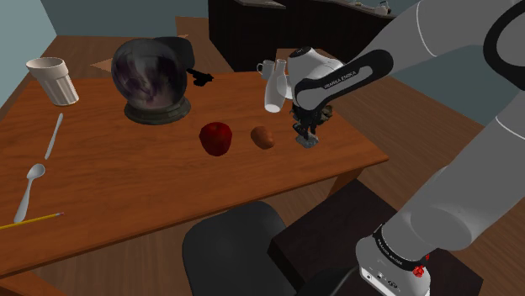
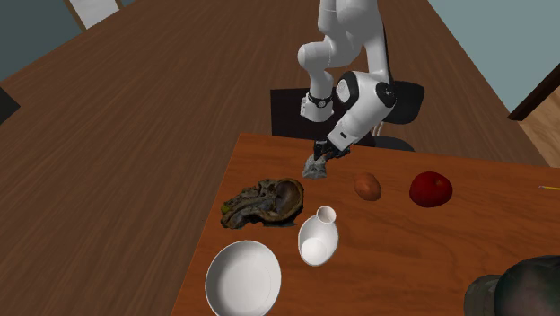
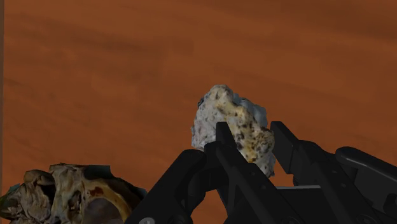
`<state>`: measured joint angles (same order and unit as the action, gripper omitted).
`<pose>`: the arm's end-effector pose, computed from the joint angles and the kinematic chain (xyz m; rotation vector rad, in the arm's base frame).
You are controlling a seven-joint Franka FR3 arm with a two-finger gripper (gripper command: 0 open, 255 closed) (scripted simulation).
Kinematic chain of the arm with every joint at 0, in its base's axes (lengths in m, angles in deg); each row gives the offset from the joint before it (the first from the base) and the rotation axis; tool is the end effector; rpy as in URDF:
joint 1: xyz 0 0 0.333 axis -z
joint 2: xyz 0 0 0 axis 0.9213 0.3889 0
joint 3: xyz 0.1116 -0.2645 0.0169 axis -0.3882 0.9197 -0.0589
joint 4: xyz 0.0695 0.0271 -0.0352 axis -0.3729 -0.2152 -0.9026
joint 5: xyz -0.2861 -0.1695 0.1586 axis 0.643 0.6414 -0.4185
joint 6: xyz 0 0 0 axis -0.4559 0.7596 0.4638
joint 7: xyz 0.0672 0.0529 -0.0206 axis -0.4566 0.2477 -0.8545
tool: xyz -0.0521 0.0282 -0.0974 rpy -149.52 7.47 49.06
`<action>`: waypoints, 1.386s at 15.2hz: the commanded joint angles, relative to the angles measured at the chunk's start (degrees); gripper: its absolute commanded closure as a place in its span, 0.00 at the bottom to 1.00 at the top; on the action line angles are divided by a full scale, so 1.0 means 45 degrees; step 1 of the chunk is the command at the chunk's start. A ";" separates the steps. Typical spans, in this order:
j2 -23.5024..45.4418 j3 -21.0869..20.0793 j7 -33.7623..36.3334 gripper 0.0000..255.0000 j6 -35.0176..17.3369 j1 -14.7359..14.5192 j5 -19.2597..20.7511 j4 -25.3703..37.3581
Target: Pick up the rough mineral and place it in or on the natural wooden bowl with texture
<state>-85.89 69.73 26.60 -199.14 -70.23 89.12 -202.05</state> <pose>0.4651 -0.0355 0.3014 2.7874 -0.0382 -0.2437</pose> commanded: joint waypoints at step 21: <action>-0.1843 -0.0148 -0.1143 1.00 0.3396 -0.0136 -0.0535 0.1701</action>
<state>-93.94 69.07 21.73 -184.59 -70.84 86.78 -194.93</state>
